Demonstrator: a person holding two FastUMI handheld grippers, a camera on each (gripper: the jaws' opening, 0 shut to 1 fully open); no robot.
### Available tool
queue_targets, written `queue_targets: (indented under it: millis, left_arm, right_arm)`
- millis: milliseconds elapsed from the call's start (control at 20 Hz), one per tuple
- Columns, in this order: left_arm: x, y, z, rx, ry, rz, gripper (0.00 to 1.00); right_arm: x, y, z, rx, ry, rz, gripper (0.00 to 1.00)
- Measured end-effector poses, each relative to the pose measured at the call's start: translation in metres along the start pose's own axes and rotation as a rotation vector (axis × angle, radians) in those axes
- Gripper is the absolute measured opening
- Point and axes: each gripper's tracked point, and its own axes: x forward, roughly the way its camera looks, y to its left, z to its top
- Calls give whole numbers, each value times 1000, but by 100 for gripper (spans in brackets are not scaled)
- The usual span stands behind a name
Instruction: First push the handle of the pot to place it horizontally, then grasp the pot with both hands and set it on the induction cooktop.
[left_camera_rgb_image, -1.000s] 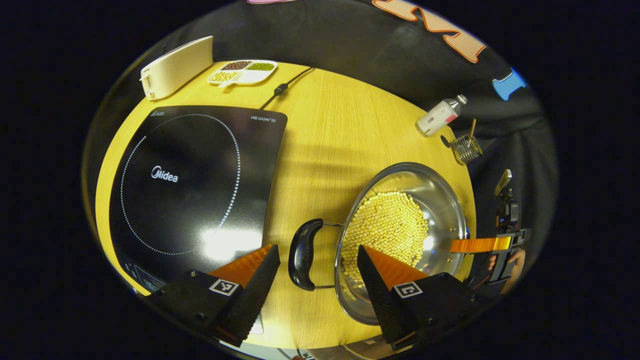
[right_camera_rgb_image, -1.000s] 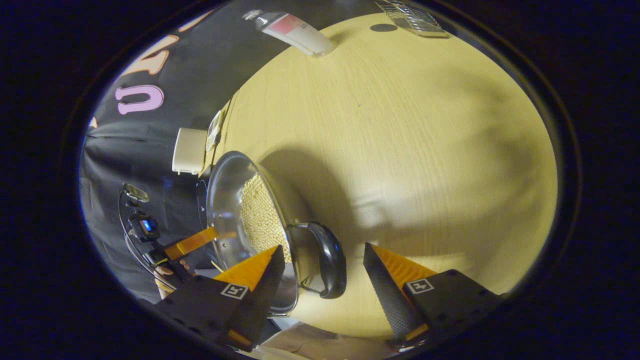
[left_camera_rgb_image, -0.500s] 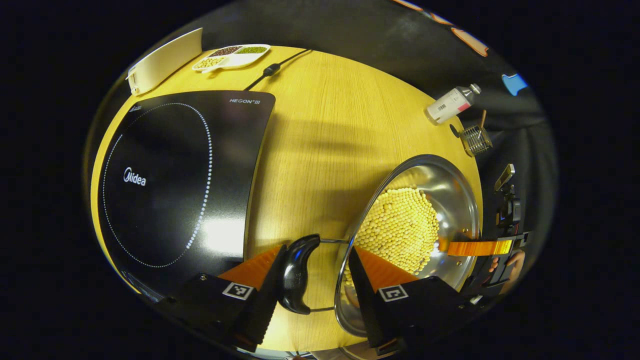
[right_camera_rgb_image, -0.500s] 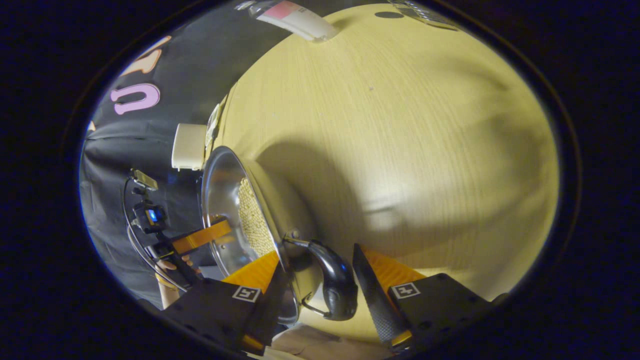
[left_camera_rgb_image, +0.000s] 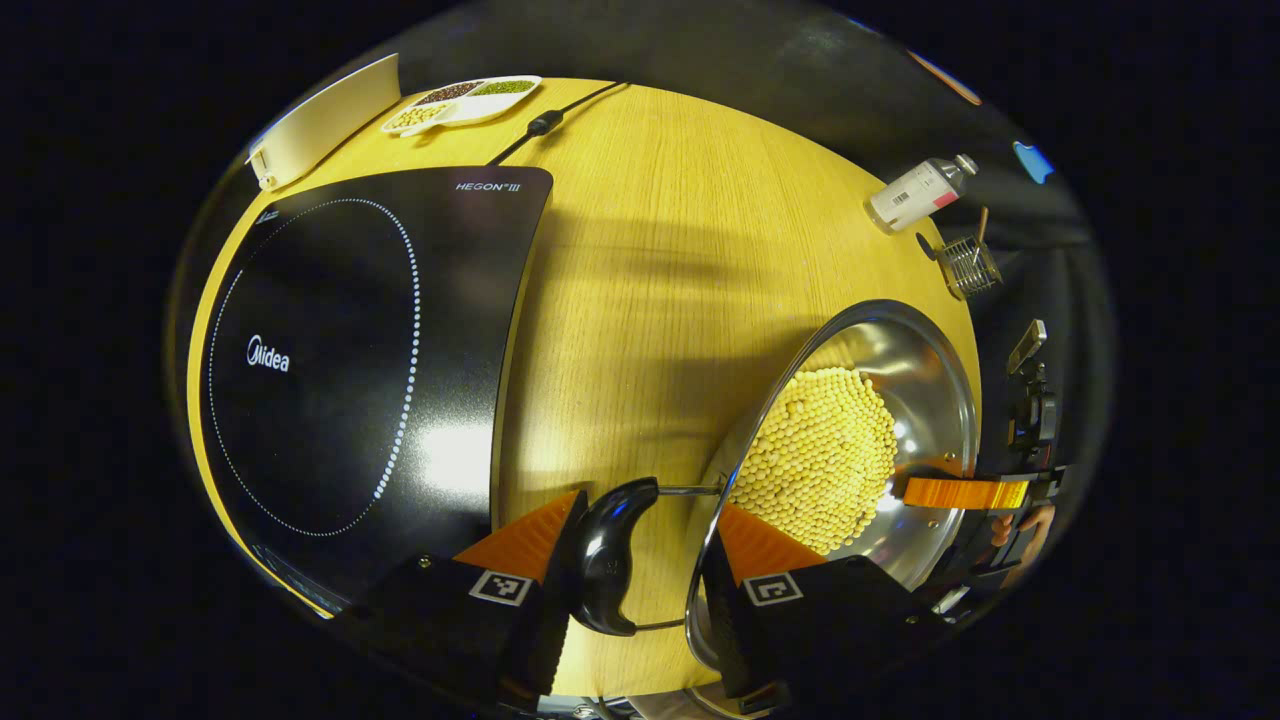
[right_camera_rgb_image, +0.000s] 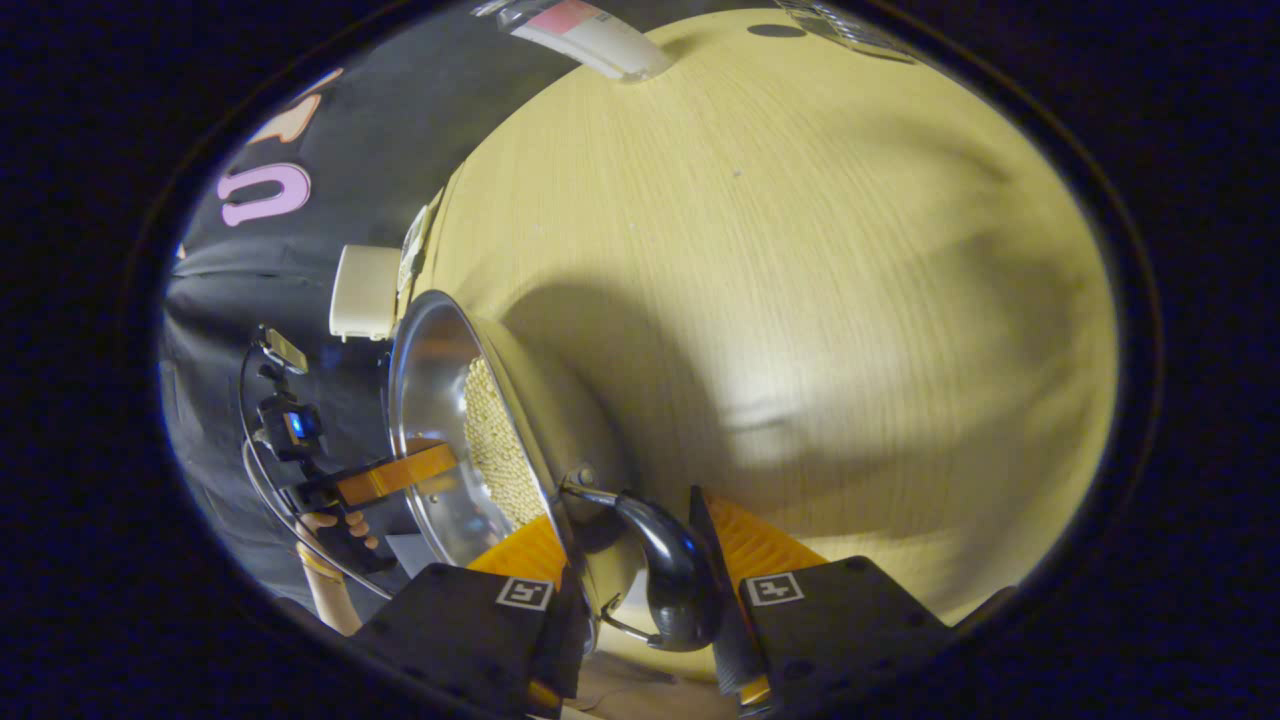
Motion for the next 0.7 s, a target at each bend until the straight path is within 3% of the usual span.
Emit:
queue_targets:
  millis: [50,100,150,200,450,500,550,700]
  left_arm:
    - [-2,-1,-2,12,3,5,65]
    - [-5,-5,-4,29,5,9,62]
    - [-9,-8,-6,40,3,9,62]
    - [-10,-12,-6,43,-2,7,61]
    - [-33,-32,-19,71,7,-1,63]
    - [-39,-34,-20,84,7,0,63]
    - [-44,-36,-22,97,7,1,63]
    - [-65,-38,-27,116,5,8,61]
  right_arm:
    - [-1,0,2,-6,-11,-12,55]
    - [-3,0,2,-7,-14,-16,48]
    - [-4,0,3,-6,-11,-17,48]
    - [-5,1,4,-5,-10,-13,55]
    - [-4,1,0,-3,-20,-9,54]
    - [-4,0,0,5,-20,-6,60]
    - [-7,0,1,11,-24,-2,54]
    - [-4,1,2,21,-41,10,54]
